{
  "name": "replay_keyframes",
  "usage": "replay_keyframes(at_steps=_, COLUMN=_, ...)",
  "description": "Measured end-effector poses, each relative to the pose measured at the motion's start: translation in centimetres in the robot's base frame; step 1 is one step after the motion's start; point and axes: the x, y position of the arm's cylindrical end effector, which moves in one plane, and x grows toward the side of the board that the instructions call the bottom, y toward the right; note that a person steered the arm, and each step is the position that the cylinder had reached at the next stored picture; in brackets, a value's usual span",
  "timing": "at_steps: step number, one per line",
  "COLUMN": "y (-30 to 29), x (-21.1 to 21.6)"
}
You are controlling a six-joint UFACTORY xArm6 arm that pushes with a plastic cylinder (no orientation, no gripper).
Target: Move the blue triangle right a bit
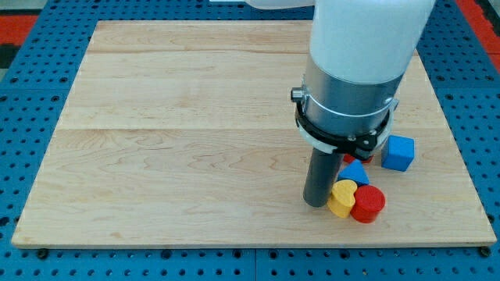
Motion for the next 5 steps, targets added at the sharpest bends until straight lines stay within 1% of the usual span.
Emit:
replay_keyframes(at_steps=2, y=1.1, x=0.8)
replay_keyframes(at_steps=3, y=-0.5, x=0.3)
replay_keyframes(at_steps=4, y=-1.6, x=-1.6)
replay_keyframes(at_steps=5, y=-0.1, x=-3.2)
